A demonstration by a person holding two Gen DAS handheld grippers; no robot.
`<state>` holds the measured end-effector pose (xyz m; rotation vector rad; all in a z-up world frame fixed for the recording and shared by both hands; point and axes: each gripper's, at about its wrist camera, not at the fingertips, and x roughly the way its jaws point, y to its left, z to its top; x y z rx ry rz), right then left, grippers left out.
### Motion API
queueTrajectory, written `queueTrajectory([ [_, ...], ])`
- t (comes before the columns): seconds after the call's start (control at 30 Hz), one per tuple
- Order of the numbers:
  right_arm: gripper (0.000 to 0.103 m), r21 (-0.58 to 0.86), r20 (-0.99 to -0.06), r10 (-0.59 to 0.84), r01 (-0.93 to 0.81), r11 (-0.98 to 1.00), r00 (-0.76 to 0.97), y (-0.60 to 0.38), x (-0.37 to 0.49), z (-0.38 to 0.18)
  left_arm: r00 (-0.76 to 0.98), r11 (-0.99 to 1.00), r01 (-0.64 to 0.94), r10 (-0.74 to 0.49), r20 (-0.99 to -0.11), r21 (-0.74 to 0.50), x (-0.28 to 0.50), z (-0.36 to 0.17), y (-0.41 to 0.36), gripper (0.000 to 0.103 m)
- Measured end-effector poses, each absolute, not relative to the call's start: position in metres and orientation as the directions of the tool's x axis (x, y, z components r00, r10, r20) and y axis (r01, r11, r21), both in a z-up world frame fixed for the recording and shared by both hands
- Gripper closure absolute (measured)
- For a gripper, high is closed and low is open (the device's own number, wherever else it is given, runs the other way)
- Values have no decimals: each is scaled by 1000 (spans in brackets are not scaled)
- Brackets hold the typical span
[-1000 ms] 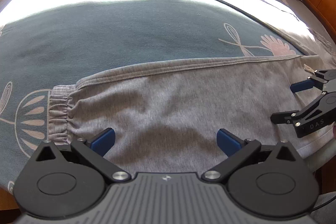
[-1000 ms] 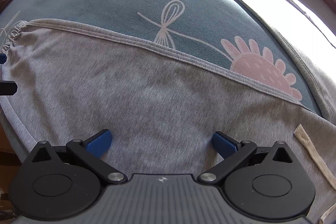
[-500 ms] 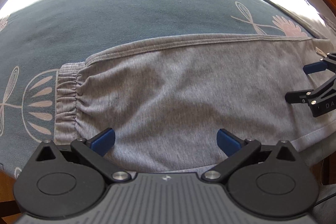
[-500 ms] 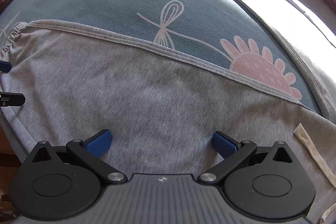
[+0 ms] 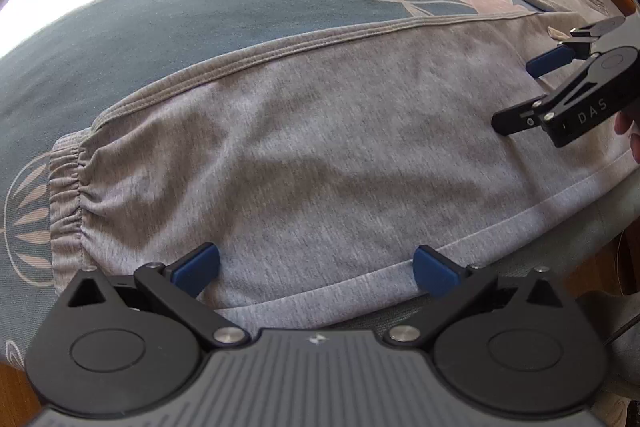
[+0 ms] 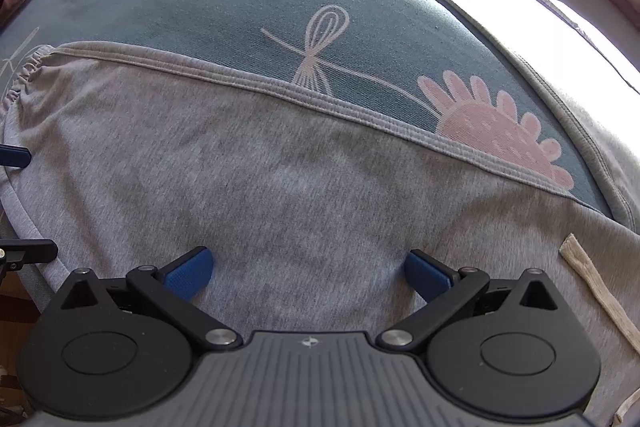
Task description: Fold clothes
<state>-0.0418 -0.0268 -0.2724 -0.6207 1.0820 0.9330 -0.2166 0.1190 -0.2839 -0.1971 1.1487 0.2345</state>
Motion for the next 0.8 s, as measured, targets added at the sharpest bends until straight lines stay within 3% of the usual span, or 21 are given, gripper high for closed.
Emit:
queueTrajectory([
  [0.23, 0, 18, -944, 297, -881, 472, 141, -24, -36, -265, 326, 953, -302, 85, -942, -18, -209, -282, 116, 1],
  [0.4, 0, 92, -927, 364, -883, 460, 93, -62, -43, -247, 397, 952, -300, 73, -915, -54, -205, -265, 112, 1],
  [0.8, 0, 140, -945, 326, -866, 480, 28, -92, -53, -254, 322, 956, -293, 79, -944, -20, -197, -287, 105, 1],
])
